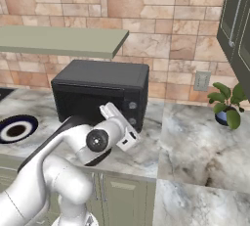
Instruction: Pull the toaster oven rack outwards. Pick up the baguette from the plate and place it on the toaster oven rack. Close the toaster oven door fully and set the temperature to the lowest setting.
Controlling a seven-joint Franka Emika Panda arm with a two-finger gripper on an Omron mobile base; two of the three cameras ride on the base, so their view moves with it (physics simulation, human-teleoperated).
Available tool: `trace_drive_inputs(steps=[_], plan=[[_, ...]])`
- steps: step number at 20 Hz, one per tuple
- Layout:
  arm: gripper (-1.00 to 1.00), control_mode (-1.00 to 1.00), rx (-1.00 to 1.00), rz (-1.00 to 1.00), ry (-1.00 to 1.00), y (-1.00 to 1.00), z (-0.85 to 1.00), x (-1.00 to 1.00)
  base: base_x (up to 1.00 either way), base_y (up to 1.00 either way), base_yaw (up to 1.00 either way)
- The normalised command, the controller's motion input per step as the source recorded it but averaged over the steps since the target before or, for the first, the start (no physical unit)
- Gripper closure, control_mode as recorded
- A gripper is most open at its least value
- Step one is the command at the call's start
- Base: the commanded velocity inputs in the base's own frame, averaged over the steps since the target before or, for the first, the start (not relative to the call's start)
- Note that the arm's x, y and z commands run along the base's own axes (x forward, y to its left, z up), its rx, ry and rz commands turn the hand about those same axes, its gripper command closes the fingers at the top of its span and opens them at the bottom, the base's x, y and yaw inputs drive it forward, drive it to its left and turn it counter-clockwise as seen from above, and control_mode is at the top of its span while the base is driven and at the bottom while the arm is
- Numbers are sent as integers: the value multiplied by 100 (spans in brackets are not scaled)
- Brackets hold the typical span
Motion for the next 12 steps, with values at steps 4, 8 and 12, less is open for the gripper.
trace_drive_inputs(steps=[4,8,12], plan=[[-100,-100,0,1,18,58,0,4,0,0,0],[-100,-100,0,0,7,52,6,1,0,0,0],[-100,-100,1,10,3,11,25,2,0,0,0]])
